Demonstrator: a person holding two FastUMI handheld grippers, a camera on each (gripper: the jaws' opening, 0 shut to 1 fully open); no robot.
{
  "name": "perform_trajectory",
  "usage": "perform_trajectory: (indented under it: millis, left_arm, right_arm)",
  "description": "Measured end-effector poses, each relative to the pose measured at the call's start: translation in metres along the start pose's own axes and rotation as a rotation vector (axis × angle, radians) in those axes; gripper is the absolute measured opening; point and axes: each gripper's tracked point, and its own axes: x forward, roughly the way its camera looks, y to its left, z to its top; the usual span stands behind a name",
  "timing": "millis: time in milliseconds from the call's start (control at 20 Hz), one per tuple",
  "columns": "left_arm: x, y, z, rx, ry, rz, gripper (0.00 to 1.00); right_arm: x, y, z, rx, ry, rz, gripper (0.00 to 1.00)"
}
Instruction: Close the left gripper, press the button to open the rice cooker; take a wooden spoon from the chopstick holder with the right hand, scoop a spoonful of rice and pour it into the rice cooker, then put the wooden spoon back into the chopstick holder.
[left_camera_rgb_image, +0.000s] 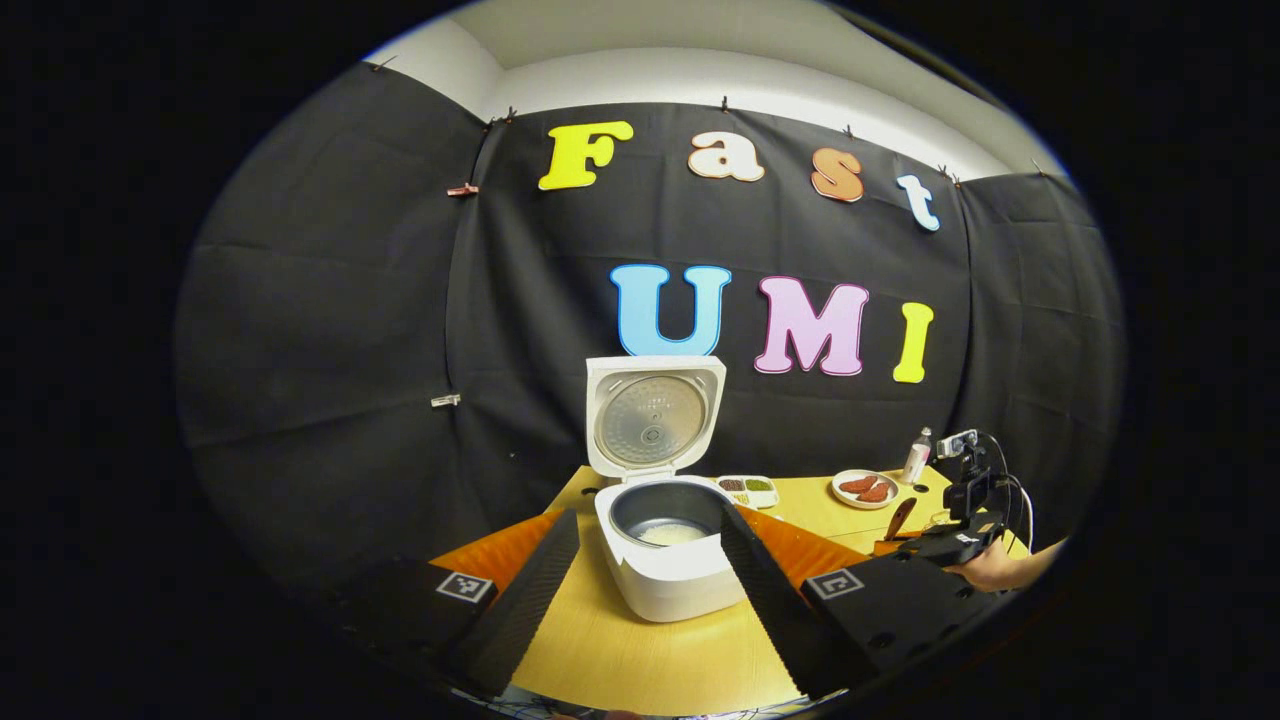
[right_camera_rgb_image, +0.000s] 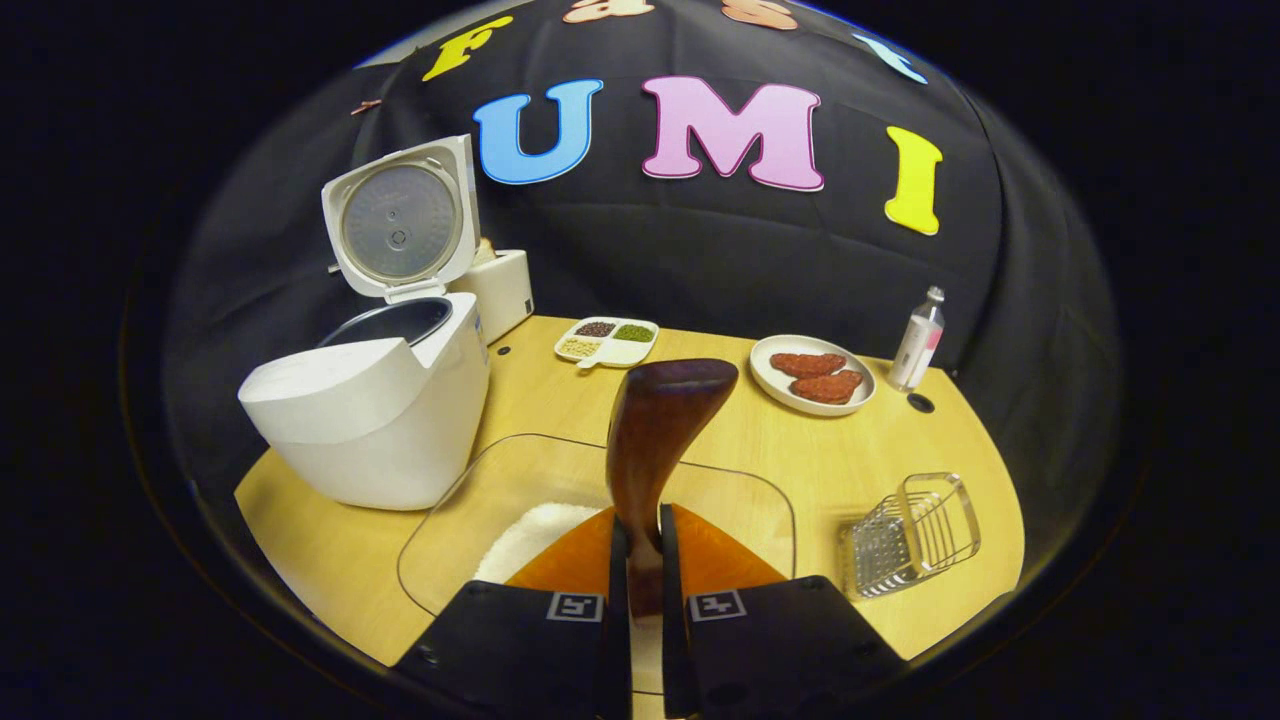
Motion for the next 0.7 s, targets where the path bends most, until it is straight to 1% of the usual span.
perform_trajectory:
  millis: [150, 300, 500, 700]
  left_arm:
    - [-0.004, 0.004, -0.002, 0.001, -0.003, 0.005, 0.99]
    - [-0.009, 0.008, -0.002, -0.002, -0.006, 0.013, 0.99]
    - [-0.014, 0.007, -0.001, 0.003, -0.009, 0.018, 0.99]
    - [-0.016, 0.004, 0.002, 0.001, -0.014, 0.015, 0.99]
  right_arm:
    - [-0.001, 0.016, -0.003, 0.091, 0.011, 0.036, 0.17]
    - [-0.003, 0.017, -0.005, 0.251, 0.022, 0.045, 0.17]
    - [-0.004, 0.002, -0.008, 0.507, 0.04, 0.047, 0.17]
    - [-0.016, -0.017, 0.003, 0.69, -0.003, 0.051, 0.17]
